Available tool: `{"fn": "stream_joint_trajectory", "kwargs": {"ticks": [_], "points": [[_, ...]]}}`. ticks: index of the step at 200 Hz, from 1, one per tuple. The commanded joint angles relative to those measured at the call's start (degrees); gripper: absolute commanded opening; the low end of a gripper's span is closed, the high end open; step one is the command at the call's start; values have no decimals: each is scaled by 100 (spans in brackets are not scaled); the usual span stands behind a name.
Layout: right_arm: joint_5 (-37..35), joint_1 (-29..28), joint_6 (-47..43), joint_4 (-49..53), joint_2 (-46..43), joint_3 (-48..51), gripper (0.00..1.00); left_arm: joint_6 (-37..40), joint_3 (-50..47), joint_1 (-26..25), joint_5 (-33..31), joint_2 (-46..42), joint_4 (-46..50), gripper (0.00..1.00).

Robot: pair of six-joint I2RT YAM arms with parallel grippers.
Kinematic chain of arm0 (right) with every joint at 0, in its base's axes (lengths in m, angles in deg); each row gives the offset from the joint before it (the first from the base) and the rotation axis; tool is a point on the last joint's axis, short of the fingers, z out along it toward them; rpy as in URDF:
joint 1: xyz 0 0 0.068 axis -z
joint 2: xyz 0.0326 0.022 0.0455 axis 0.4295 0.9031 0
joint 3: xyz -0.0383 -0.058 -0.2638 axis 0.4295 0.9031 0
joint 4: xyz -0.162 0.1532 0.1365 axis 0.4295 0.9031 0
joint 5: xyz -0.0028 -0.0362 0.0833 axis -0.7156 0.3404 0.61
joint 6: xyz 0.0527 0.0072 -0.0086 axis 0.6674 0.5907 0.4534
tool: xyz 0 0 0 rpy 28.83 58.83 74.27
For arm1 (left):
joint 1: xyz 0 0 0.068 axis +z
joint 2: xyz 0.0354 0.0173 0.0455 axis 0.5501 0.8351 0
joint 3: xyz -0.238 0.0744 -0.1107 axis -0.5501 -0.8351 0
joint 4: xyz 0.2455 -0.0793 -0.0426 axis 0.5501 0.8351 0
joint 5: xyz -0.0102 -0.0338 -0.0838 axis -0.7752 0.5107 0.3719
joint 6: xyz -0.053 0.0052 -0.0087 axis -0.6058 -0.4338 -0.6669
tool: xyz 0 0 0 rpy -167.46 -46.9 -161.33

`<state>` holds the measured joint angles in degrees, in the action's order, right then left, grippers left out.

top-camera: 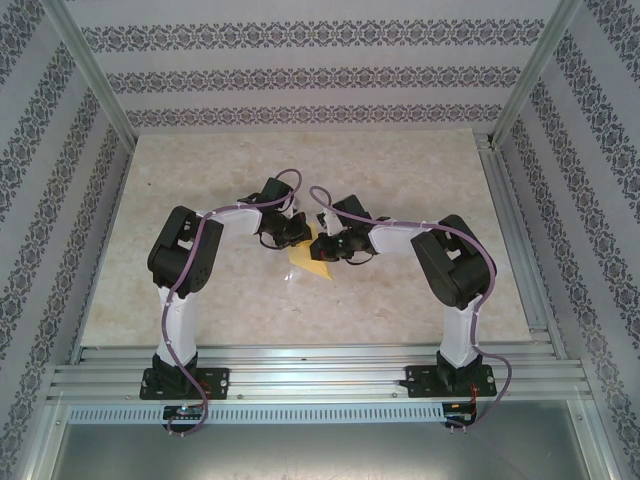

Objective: Fold a paper plane with a square sheet of paper (fold left side to right side)
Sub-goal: Fourth fold the wing at the center of the table.

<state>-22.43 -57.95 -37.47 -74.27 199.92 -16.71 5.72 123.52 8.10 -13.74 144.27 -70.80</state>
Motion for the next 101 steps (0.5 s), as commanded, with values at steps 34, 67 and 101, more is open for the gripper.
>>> {"fn": "stream_joint_trajectory", "kwargs": {"ticks": [34,67,101], "points": [[-166,-14,-120,89,144,417,0,192,-39,-102,-570,340,619,0],[-187,-16,-117,69,88,677,0,212,-7,-107,-596,365,663,0],[-164,9,-206,110,-112,986,0,237,16,-100,-637,373,713,0]]}}
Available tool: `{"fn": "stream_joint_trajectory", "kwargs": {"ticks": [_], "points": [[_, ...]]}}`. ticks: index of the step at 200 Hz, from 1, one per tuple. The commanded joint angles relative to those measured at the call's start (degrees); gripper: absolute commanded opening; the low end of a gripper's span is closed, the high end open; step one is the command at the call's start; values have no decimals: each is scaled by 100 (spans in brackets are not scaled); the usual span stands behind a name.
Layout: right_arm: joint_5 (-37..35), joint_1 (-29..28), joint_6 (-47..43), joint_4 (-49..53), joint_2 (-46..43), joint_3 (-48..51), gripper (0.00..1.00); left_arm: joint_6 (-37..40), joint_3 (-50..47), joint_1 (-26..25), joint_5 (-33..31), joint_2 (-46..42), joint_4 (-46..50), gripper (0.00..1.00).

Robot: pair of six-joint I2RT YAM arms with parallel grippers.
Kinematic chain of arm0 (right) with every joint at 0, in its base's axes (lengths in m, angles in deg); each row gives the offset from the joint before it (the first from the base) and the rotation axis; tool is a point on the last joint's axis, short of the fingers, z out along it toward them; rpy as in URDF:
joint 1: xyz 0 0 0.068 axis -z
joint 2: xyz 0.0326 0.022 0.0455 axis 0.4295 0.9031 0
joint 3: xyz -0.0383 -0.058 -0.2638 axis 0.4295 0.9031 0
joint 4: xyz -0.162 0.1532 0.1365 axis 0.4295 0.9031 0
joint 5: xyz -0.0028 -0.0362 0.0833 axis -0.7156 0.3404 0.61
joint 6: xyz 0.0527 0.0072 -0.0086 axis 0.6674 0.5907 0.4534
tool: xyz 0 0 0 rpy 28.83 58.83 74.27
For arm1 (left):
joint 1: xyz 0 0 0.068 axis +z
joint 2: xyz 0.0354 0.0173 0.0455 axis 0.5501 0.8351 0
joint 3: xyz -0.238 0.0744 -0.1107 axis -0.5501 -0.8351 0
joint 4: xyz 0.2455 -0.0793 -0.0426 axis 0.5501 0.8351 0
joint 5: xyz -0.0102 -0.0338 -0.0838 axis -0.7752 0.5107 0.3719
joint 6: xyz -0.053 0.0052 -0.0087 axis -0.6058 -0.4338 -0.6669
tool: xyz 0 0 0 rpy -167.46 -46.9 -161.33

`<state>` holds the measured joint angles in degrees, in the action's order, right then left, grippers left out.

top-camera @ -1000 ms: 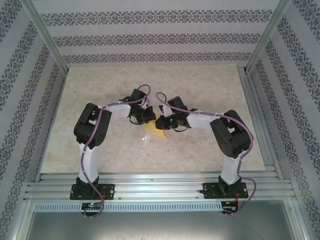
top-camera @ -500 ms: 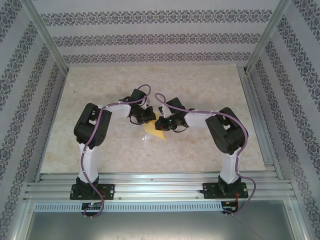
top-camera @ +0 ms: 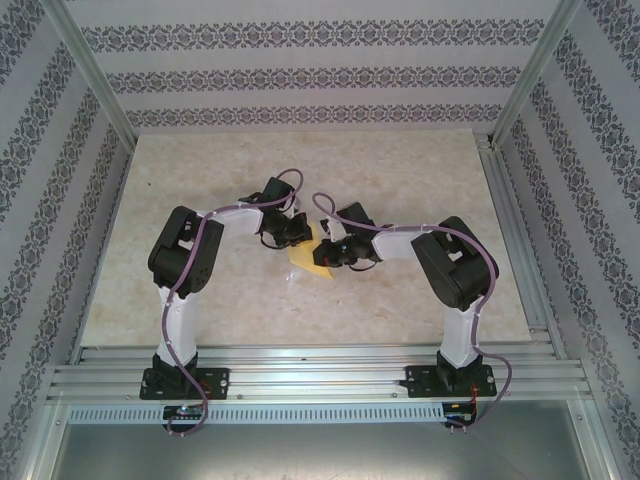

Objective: Fold a paper plane with a square sheet of paper (fold left side to right side)
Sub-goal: Fourth fold the wing at the center of the table.

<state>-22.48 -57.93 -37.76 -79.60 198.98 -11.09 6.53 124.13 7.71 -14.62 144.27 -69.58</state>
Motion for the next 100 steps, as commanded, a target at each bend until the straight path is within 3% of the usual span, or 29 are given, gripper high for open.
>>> {"fn": "stream_joint_trajectory", "kwargs": {"ticks": [1,100], "points": [[-155,11,-182,648,-26,436,0,159,-45,-65,-552,369,592,0],[8,-11,-238,761,-707,953,2,190,-9,-66,-617,395,645,0]]}}
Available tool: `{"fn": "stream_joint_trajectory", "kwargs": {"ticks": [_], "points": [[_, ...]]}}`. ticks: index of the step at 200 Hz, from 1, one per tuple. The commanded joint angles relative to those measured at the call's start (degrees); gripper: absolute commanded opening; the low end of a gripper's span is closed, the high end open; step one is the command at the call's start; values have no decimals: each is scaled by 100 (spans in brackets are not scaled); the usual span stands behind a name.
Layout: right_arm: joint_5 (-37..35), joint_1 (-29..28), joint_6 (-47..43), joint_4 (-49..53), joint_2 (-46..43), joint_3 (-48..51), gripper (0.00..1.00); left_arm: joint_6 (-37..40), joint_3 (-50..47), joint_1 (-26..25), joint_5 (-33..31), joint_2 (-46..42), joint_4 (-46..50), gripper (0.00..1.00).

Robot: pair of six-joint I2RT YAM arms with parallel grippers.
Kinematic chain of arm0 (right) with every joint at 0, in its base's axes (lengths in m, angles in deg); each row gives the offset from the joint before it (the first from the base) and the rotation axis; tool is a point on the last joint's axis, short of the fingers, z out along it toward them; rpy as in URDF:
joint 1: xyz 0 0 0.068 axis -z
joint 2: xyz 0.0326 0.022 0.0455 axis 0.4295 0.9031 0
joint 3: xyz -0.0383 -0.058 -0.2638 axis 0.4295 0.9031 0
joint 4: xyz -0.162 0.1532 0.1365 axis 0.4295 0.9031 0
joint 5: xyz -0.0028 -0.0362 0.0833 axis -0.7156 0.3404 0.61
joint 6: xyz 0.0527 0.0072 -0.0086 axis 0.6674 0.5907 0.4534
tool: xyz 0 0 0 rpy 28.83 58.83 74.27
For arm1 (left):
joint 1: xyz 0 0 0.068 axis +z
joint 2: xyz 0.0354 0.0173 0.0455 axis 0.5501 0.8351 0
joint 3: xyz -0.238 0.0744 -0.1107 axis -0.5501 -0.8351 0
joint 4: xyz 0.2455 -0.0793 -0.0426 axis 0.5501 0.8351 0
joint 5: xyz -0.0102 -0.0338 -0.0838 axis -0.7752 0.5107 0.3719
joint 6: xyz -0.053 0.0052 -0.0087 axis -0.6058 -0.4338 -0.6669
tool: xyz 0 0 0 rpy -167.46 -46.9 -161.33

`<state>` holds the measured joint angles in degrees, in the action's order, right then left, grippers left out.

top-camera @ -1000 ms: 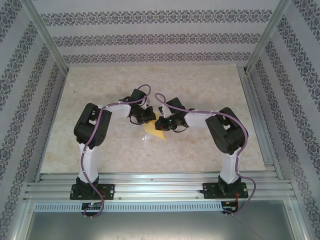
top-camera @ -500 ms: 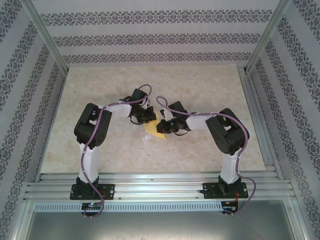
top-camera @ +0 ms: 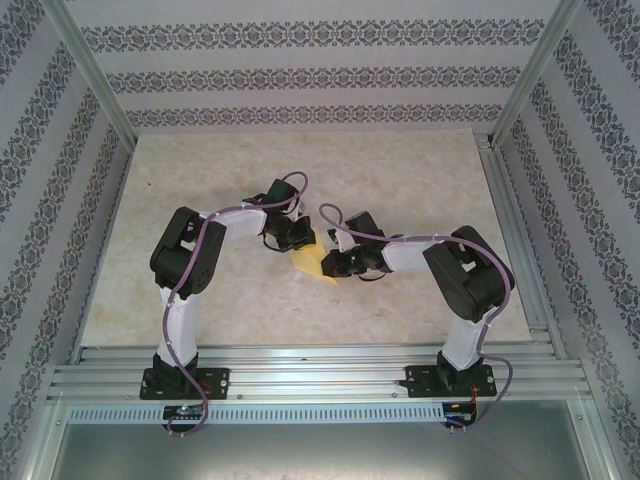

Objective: Fold a paper plane with a square sheet of paper (fold left side to right side)
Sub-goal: Fourth fold the wing at the center of the table.

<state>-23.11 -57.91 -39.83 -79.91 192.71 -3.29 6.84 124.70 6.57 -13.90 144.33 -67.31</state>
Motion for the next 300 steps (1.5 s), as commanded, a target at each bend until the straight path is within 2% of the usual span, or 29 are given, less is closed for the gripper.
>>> {"fn": "stream_joint_trajectory", "kwargs": {"ticks": [1,68,130,156,186,205,248,279,300], "points": [[67,-13,-31,799,-82,170,2,163,-66,50,-689,391,414,0],[-73,179,-31,1031,-337,650,1,181,-62,51,-721,402,445,0],[-154,437,148,1175,-998,1264,1,211,-33,51,-773,396,505,0],[-185,513,124,1491,-1651,1223,2,205,-40,47,-759,389,498,0],[-52,496,234,1584,-2179,714,6,196,-22,52,-721,382,481,0],[-12,366,295,1471,-1983,348,7,173,-10,52,-655,384,438,0],[47,145,505,832,-882,-346,8,172,13,50,-609,358,434,0],[-163,184,536,680,-462,-489,13,166,13,52,-556,288,428,0],[-52,193,524,673,-264,-541,16,162,13,45,-486,200,399,0]]}}
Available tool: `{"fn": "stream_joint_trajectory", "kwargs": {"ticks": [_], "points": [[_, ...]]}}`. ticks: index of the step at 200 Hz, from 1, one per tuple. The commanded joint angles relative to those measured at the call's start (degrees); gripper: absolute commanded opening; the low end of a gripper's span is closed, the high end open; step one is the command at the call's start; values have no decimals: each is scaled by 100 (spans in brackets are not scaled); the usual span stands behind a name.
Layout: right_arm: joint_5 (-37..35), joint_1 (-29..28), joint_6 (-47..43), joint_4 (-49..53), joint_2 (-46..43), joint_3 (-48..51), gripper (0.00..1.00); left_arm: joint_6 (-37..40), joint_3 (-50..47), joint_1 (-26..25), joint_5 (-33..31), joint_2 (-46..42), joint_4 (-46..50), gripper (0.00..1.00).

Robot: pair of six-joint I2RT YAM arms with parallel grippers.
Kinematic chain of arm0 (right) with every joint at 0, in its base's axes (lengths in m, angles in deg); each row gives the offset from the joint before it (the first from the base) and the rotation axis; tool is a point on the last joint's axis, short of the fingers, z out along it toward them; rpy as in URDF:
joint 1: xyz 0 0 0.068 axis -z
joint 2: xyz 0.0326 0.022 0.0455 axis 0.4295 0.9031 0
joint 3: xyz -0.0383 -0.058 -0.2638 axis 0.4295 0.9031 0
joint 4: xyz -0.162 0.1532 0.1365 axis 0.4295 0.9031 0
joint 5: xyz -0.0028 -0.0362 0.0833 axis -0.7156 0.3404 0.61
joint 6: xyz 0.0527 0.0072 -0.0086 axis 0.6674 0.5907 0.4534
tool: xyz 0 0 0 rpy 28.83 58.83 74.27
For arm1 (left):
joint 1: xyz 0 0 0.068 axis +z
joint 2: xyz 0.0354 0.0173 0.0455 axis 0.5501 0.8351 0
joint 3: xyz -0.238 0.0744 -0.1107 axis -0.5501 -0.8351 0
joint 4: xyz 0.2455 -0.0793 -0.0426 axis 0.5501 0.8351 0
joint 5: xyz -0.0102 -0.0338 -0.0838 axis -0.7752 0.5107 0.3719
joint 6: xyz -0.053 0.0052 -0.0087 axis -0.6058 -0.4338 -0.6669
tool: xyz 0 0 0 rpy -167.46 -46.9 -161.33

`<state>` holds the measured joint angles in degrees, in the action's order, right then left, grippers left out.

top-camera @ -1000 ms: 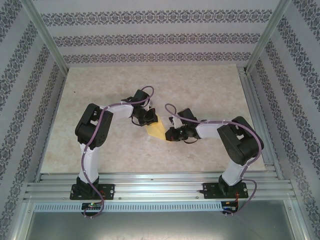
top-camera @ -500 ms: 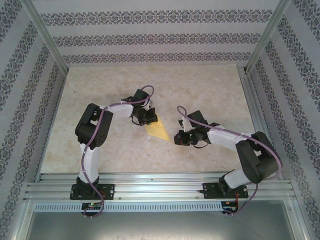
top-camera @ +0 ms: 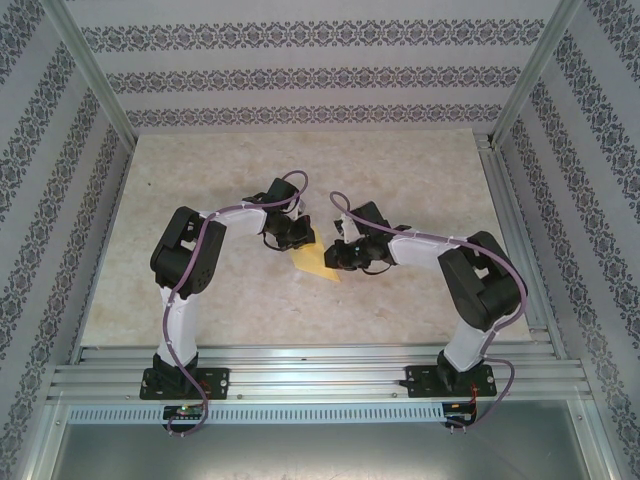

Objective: Fold a paper plane with a square sheet of paper (fold left side to right side)
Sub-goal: Fourth fold the wing at the center of the table.

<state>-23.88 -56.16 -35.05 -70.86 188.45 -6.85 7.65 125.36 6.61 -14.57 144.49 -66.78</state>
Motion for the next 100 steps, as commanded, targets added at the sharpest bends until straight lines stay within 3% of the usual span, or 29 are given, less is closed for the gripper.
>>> {"fn": "stream_joint_trajectory", "kwargs": {"ticks": [1,51,100], "points": [[29,20,49,-231,169,-186,16,79,-53,40,-414,180,343,0],[7,326,-145,-86,-133,-120,24,114,183,43,-126,-374,360,13],[219,444,-527,201,-114,-415,30,251,199,110,-157,-1217,492,48]]}}
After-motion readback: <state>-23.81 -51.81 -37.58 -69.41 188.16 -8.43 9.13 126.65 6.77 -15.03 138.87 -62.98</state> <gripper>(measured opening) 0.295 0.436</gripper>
